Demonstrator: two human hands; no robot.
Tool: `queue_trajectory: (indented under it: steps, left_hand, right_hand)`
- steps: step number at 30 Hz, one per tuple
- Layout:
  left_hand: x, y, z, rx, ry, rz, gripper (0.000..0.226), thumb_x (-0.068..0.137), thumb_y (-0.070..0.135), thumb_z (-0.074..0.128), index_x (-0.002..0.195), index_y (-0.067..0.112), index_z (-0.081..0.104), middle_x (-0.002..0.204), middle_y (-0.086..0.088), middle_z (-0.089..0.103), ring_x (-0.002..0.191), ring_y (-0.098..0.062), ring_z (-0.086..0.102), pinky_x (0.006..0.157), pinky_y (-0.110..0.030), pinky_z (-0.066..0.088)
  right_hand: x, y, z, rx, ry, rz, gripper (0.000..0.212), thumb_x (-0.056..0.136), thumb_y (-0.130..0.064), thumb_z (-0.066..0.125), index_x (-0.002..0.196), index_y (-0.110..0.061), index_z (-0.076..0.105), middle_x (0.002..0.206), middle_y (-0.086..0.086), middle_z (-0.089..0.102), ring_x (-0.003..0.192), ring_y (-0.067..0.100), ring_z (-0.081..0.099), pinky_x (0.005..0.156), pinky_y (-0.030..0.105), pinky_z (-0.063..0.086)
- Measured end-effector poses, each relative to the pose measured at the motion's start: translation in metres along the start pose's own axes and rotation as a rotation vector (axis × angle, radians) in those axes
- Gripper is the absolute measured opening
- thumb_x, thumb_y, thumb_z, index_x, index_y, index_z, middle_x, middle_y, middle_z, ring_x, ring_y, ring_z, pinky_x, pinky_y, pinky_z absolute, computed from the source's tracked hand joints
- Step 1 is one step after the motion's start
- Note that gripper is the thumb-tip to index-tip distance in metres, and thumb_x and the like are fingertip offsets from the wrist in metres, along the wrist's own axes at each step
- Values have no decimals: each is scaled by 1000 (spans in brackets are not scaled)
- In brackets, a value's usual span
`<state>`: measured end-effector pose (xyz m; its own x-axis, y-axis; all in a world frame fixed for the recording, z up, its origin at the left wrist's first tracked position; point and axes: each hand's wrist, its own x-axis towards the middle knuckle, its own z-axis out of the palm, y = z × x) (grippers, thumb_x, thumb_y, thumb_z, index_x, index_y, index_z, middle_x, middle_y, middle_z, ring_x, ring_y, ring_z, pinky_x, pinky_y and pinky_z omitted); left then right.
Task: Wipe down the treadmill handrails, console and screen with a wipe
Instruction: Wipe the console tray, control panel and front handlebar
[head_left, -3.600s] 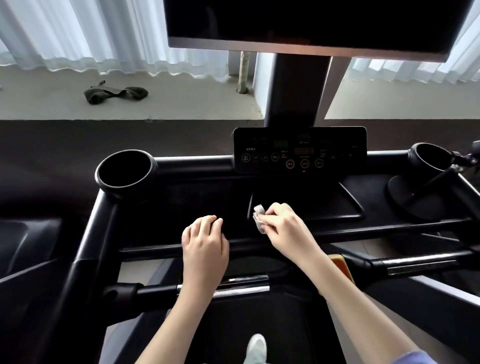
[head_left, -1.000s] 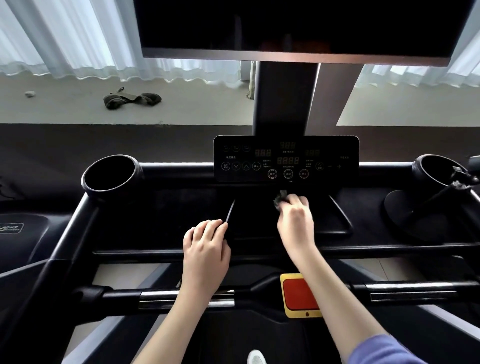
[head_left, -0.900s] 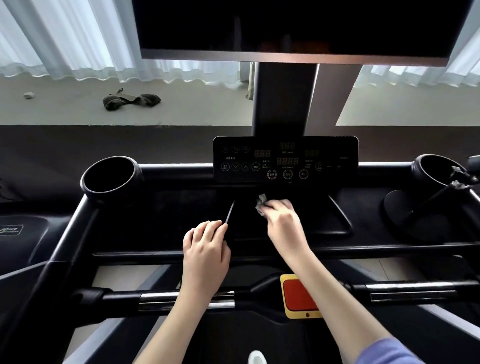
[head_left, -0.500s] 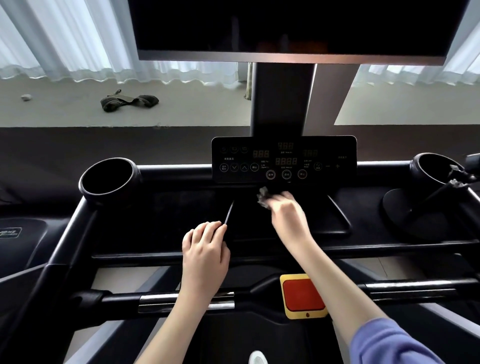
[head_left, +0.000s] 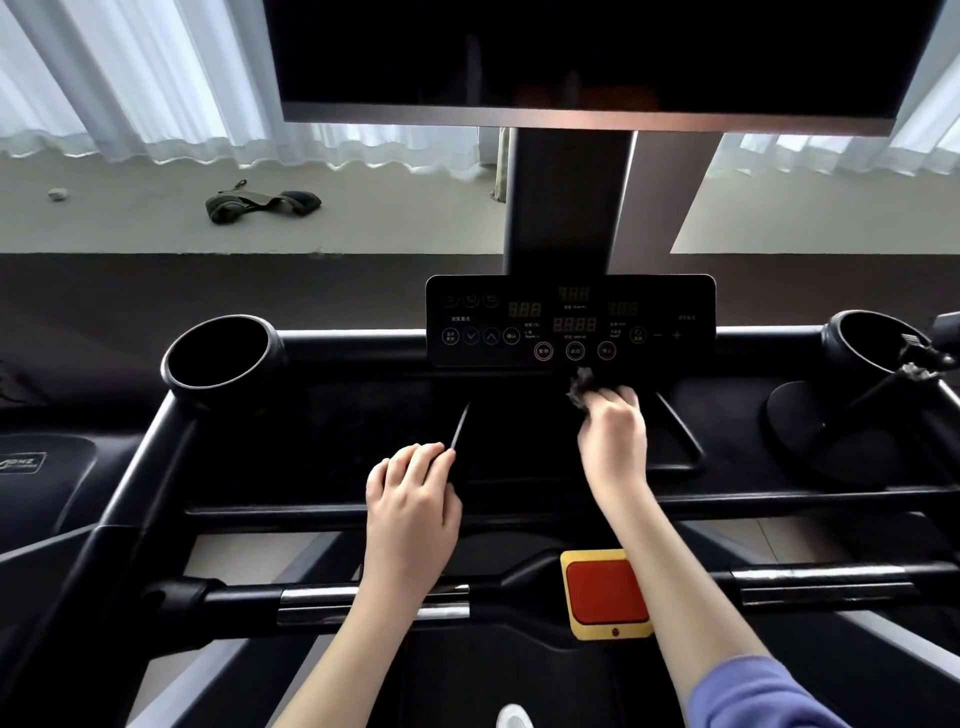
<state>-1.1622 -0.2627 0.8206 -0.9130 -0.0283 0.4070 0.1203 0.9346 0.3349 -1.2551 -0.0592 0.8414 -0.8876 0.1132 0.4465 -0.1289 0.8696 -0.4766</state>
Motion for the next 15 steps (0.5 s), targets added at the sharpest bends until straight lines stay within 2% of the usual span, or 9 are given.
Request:
queue_trajectory:
  steps: [3, 4, 6, 8, 10, 12, 13, 15]
  left_hand:
    - [0, -1, 1, -1, 11, 3, 42, 85, 22, 39, 111, 11, 70, 116, 0, 65, 114, -22, 56, 96, -49, 45]
    - [0, -1, 1, -1, 13, 6, 42, 85, 22, 39, 111, 11, 70, 116, 0, 65, 114, -22, 56, 96, -49, 45]
    - [0, 0, 1, 1, 18, 9, 42, 85, 22, 39, 111, 10, 70, 116, 0, 66, 113, -22, 56, 96, -49, 46]
    - [0, 0, 1, 2, 22, 8, 42, 85, 22, 39, 111, 10, 70, 115, 0, 66, 113, -22, 56, 95, -49, 46]
    - [0, 0, 1, 5, 22, 12, 42, 85, 22, 39, 110, 10, 70, 115, -1, 66, 112, -22, 56, 95, -49, 46]
    - [0, 0, 1, 5, 22, 17, 42, 85, 22, 38, 111, 10, 70, 115, -1, 65, 113, -22, 56, 95, -50, 46]
    - [0, 0, 1, 3, 22, 17, 42, 85, 22, 38, 111, 10, 69, 115, -1, 65, 113, -22, 55, 95, -50, 46]
    - [-1, 0, 1, 2, 23, 16, 42, 86, 23, 38, 112, 10, 69, 116, -1, 65, 114, -21, 54, 96, -50, 46]
  right_hand:
    - [-2, 12, -2, 39, -110, -196, 30, 66, 23, 67, 87, 2, 74, 82, 8, 72, 88, 34, 64, 71, 36, 57]
    - [0, 20, -6, 35, -123, -191, 30, 69, 21, 67, 90, 0, 75, 85, 8, 73, 90, 32, 64, 73, 37, 57]
    - [4, 29, -10, 19, -76, -68, 30, 72, 19, 65, 91, -1, 75, 87, 9, 73, 93, 31, 64, 72, 38, 57]
    - [-1, 20, -9, 22, -9, -11, 30, 69, 22, 63, 86, 0, 75, 82, 10, 72, 88, 34, 64, 69, 36, 56]
    - [-12, 6, -5, 80, -29, -149, 26, 69, 17, 64, 83, -2, 75, 80, 7, 73, 81, 30, 63, 74, 27, 50]
    - [-21, 5, -7, 144, -112, -327, 23, 71, 11, 65, 85, -4, 76, 86, 2, 75, 80, 21, 62, 78, 19, 46]
    - [-20, 9, -12, 153, -136, -369, 24, 70, 11, 66, 85, -4, 76, 88, 2, 75, 80, 19, 62, 78, 18, 48]
    - [-15, 20, -18, 121, -109, -310, 25, 68, 14, 69, 85, -3, 76, 85, 3, 75, 79, 23, 65, 73, 26, 54]
